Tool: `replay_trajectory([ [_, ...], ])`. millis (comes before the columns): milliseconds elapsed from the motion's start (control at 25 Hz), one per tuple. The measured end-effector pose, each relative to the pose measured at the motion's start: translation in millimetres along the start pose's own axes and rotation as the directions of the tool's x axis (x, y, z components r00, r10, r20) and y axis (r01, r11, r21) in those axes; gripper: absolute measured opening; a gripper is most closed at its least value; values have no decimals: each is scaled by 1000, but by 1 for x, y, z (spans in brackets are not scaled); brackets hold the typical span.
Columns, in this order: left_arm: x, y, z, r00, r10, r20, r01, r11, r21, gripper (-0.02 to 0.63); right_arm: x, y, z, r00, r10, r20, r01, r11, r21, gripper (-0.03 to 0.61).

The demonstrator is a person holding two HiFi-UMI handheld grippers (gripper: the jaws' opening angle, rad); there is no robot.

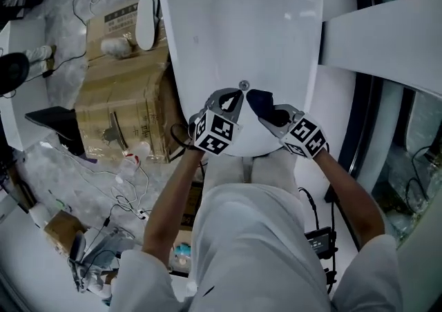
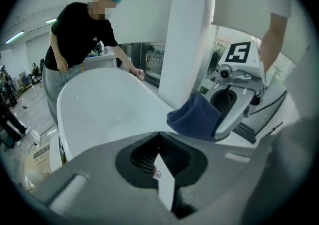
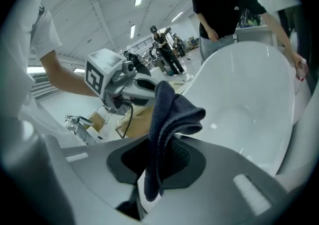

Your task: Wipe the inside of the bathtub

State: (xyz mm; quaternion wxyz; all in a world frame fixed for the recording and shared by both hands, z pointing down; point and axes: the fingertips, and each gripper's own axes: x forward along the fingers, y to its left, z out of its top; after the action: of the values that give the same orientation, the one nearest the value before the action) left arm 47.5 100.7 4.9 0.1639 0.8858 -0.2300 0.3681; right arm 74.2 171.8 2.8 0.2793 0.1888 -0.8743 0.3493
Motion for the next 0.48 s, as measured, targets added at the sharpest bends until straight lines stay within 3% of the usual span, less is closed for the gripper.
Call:
replay_trajectory([
  [240,-56,-9,64,992,48,119,-49,999,5,0,-55,7,62,985,-76,154,78,997,-6,55],
  [480,-112,-21,116,970,80,229,-83,997,6,0,-107,21,117,936,-145,322,154,988,-3,55],
])
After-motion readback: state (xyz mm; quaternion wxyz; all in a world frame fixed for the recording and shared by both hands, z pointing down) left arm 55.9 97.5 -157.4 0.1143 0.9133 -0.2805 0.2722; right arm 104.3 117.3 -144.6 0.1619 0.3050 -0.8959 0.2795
